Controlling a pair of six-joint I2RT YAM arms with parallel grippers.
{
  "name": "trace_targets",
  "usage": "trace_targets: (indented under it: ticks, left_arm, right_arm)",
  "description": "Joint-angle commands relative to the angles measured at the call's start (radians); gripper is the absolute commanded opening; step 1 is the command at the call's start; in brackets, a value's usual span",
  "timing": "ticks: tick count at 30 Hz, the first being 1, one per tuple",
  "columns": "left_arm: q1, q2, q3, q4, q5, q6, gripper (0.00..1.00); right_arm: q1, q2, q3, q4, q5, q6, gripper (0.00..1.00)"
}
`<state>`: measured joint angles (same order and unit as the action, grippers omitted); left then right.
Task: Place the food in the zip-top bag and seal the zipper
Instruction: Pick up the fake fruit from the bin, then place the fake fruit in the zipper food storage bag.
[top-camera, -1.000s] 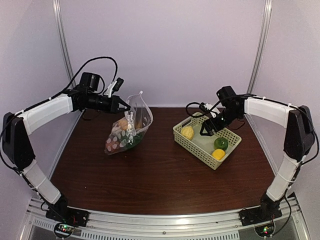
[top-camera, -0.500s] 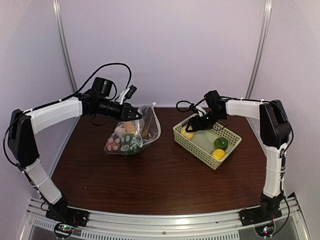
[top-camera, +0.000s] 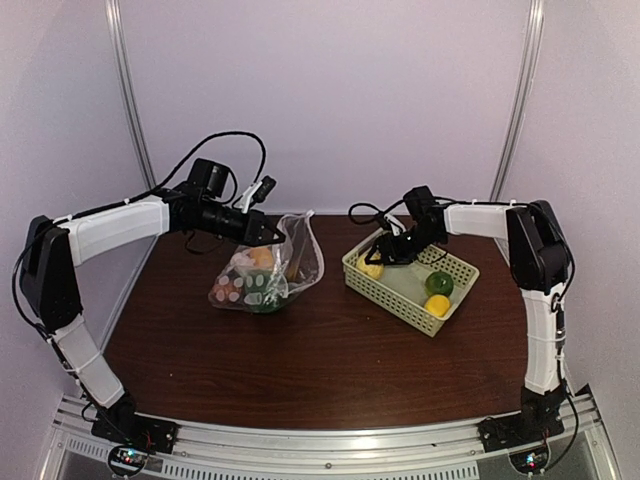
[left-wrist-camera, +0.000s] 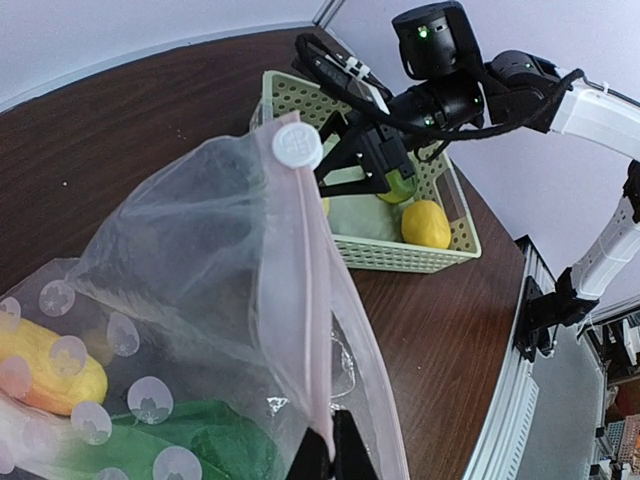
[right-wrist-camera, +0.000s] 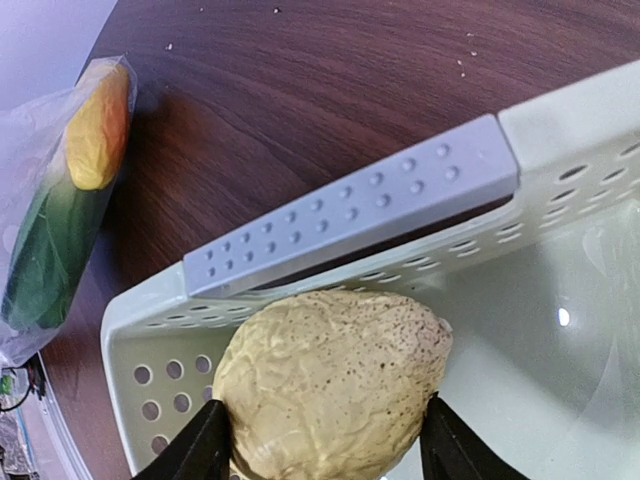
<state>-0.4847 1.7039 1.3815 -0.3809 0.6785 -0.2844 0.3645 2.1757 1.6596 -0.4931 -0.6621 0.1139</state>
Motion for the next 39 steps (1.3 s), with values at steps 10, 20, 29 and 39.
trace_targets:
  ticks: [10, 20, 29, 39]
  left_arm:
    - [-0.020, -0.010, -0.006, 0.048, 0.002, -0.003, 0.00]
    - [-0.023, -0.007, -0.006, 0.048, -0.016, 0.005, 0.00]
    - [-0.025, -0.021, -0.005, 0.047, -0.007, 0.004, 0.00]
    - [-0.045, -0.082, -0.010, 0.047, 0.003, 0.003, 0.00]
  right_arm:
    - [-0.006, -0.233, -0.137, 0.029, 0.125, -0.060, 0.45]
    - [0.062, -0.538, -0.210, 0.023, 0.099, -0.163, 0.45]
    - [0.301, -0.562, -0.155, 0.051, 0.089, -0.222, 0.45]
    - [0.418, -0.387, 0.018, 0.006, 0.114, -0.232, 0.45]
